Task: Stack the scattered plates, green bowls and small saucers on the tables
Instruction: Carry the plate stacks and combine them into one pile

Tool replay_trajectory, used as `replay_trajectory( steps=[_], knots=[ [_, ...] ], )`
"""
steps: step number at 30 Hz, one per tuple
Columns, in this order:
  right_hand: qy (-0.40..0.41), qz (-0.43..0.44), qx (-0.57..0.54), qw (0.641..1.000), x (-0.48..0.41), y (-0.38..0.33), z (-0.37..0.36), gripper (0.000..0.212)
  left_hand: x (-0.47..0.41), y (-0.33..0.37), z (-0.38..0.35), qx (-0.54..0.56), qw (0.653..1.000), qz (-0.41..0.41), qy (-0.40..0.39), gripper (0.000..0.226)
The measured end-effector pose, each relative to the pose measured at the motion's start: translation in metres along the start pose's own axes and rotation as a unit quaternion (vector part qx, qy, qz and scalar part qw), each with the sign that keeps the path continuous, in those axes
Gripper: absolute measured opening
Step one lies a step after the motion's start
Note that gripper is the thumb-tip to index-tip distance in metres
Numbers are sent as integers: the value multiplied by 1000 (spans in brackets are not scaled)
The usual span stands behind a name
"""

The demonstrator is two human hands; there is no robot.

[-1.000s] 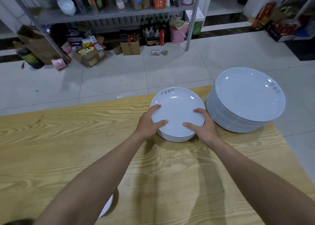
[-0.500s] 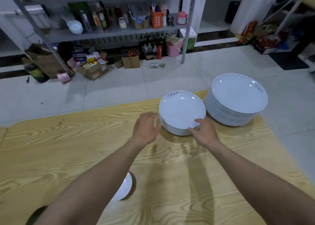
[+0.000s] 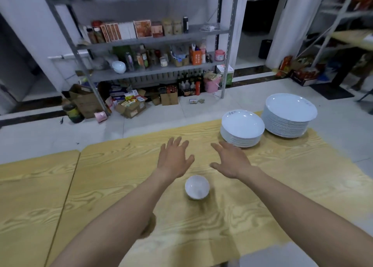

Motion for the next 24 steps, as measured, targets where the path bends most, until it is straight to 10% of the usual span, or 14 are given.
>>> replay_trajectory(
  steps=[24],
  knots=[
    [-16,75,20,997,26,-142,-37,74,118,-146,-18,70,988,139,-7,57]
  ],
)
Point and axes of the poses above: each hand's wrist, its own x-axis away from the middle knuckle, its own z-axis out of the back of the hand, y = z × x, the point moved 5 cm from there along -x, towards the middle knuckle, and after that the axes turned 10 degrees about z, right-handed, at the moved point
